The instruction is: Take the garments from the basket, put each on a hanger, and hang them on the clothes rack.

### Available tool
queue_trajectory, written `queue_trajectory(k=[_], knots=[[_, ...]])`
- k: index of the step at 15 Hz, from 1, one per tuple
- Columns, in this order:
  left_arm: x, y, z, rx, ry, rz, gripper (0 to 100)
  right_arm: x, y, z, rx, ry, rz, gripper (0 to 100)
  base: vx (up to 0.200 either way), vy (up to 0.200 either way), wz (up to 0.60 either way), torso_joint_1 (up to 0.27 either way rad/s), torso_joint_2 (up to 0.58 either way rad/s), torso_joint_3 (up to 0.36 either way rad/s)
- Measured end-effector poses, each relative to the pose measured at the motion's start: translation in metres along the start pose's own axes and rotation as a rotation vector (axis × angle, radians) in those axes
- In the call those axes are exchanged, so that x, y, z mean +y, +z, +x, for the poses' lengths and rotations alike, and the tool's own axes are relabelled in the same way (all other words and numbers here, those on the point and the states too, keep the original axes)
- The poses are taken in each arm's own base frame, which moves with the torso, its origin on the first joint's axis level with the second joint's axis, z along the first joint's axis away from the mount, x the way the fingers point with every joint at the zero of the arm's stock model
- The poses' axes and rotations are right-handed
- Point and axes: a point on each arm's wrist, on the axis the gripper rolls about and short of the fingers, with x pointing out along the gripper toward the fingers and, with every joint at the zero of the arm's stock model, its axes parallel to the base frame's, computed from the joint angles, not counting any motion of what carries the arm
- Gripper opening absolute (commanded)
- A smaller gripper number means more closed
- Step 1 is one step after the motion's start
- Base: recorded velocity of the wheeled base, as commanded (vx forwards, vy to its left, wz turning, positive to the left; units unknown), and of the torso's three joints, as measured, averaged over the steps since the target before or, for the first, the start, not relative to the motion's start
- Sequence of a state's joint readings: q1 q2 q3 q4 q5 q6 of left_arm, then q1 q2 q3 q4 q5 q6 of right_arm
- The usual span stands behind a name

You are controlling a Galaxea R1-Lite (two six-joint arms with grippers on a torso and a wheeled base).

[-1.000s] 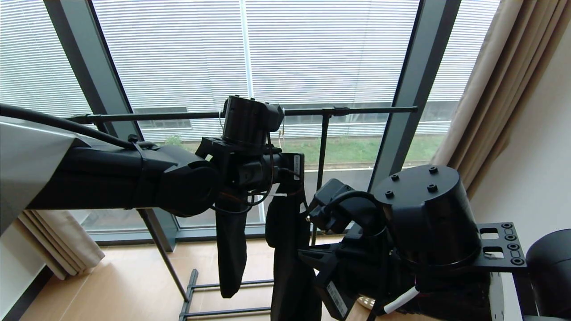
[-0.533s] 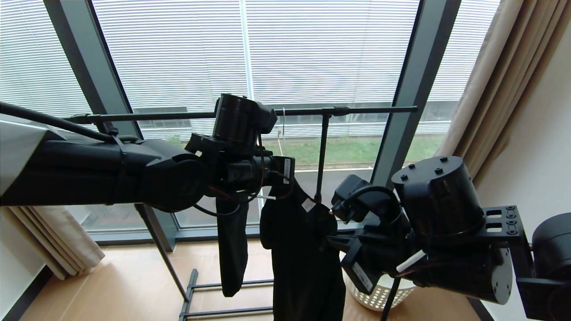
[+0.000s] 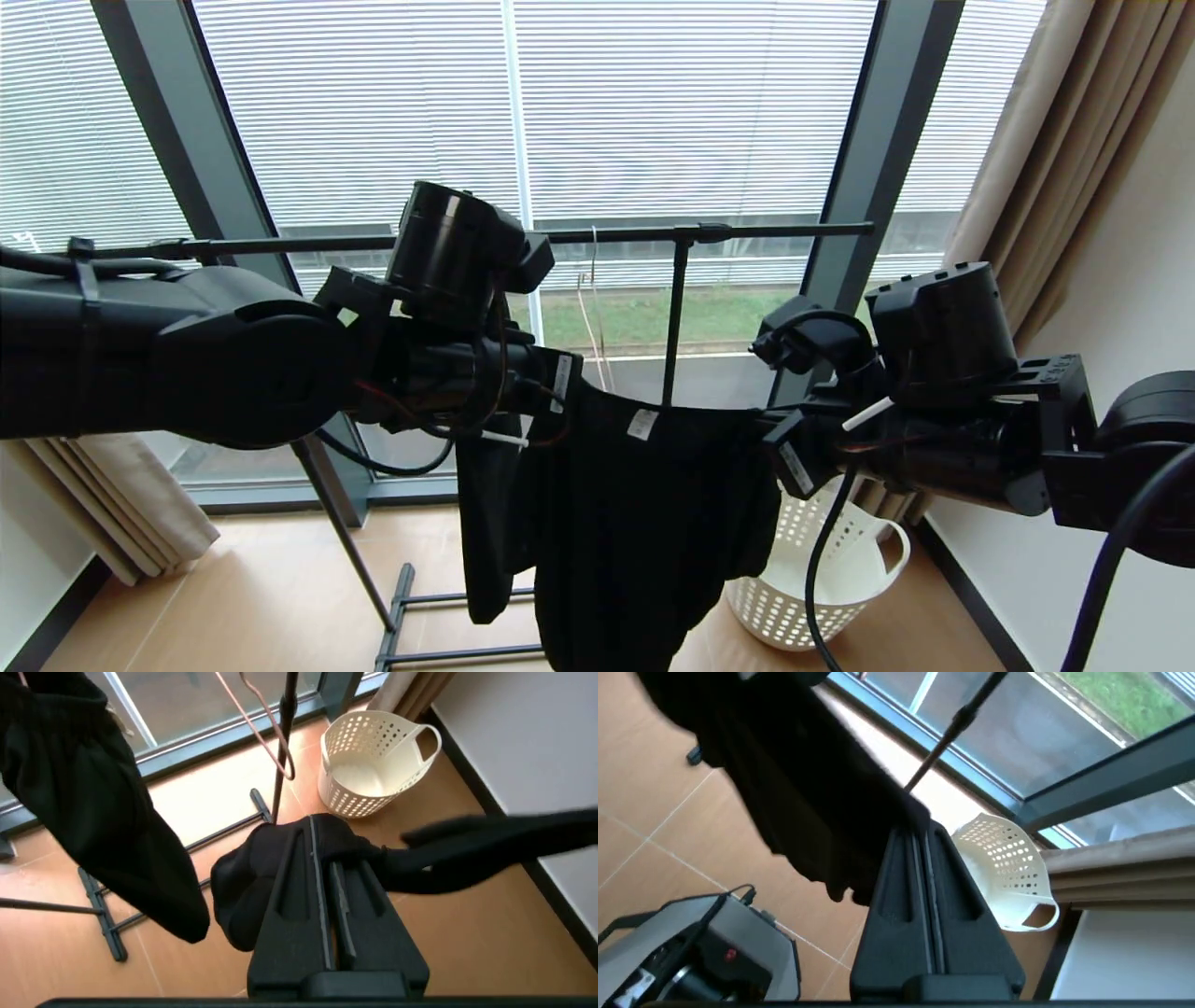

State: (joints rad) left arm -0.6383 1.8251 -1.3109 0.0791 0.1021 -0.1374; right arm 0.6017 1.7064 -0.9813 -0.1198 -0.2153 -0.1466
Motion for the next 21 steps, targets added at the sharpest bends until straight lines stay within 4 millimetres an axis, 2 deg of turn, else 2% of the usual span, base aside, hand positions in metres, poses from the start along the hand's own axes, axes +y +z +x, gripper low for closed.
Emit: queue_trajectory(k=[2, 5, 8, 10, 13, 21], knots=[[-0.005, -0.014, -0.009, 0.036, -0.014, 0.037, 0, -0.003, 0.007, 0.007, -0.01, -0.021, 0.075, 0, 0.0, 0.0, 0.0, 0.0, 0.0, 0.0], [-0.024, -0.041, -0.022, 0.101, -0.067, 0.092, 0, -0.004, 0.022, 0.019, -0.036, -0.065, 0.216, 0, 0.0, 0.0, 0.0, 0.0, 0.0, 0.0], [-0.047, -0.067, -0.031, 0.168, -0.138, 0.127, 0, 0.006, 0.032, 0.025, -0.057, -0.042, 0.283, 0, 0.0, 0.0, 0.0, 0.0, 0.0, 0.0], [-0.065, -0.077, -0.034, 0.196, -0.185, 0.119, 0, 0.018, 0.039, 0.029, -0.069, -0.012, 0.332, 0, 0.0, 0.0, 0.0, 0.0, 0.0, 0.0], [-0.08, -0.079, -0.034, 0.217, -0.261, 0.073, 0, 0.036, 0.044, 0.034, -0.072, 0.029, 0.382, 0, 0.0, 0.0, 0.0, 0.0, 0.0, 0.0], [-0.089, -0.075, -0.035, 0.217, -0.305, 0.039, 0, 0.058, 0.049, 0.046, -0.07, 0.071, 0.477, 0, 0.0, 0.0, 0.0, 0.0, 0.0, 0.0]])
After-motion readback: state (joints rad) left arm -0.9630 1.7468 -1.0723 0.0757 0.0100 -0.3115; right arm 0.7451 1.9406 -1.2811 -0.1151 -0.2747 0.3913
